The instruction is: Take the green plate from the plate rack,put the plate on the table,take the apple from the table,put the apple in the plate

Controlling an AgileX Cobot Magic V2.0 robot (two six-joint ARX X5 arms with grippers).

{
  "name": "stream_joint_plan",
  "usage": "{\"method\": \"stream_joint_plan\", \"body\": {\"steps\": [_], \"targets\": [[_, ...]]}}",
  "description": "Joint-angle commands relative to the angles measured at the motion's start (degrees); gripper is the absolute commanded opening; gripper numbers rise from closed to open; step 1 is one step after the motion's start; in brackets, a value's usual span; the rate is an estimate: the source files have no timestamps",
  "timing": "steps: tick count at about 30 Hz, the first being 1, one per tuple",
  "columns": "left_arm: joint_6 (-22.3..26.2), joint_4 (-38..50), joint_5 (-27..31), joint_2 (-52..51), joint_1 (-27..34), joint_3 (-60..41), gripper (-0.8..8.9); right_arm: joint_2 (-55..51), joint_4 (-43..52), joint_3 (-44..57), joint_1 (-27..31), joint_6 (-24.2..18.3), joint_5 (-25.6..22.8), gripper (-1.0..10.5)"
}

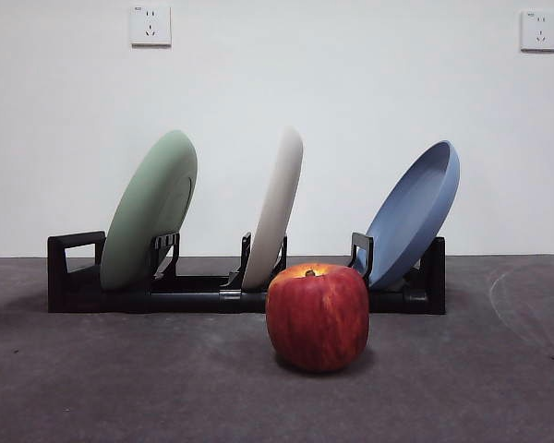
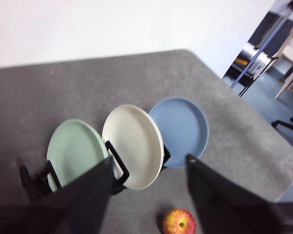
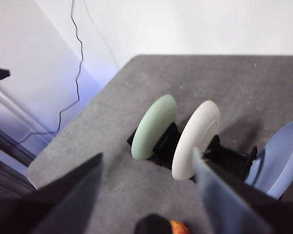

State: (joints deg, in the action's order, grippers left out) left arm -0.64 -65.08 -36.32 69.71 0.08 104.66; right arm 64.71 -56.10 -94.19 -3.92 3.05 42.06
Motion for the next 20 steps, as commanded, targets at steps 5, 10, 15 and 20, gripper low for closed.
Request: {"method": "stream_joint_plan", "body": {"steps": [5,10,15,20], "targets": [[-1.31,2.25,6.23,9.16,-6.10,0.00,5.07,2.60,0.17,-0.09,-7.58,-0.02,-5.42,5.1],[-1.81,3.98,13.05,17.11,-12.31,0.00,5.07,4.07,0.20,-0.11,-11.52,-0.02,-8.52,5.1],[-1.90,6.19,19.06,23.50,-16.92,0.00,5.07,4.57,0.26,-0.13,-13.42,0.20,-10.73,5.0],[-1.88,7.37,24.61,28.72,-20.13,0.00,5.07,4.55,0.35,-0.15,-13.49,0.39,-11.02,5.1]]}}
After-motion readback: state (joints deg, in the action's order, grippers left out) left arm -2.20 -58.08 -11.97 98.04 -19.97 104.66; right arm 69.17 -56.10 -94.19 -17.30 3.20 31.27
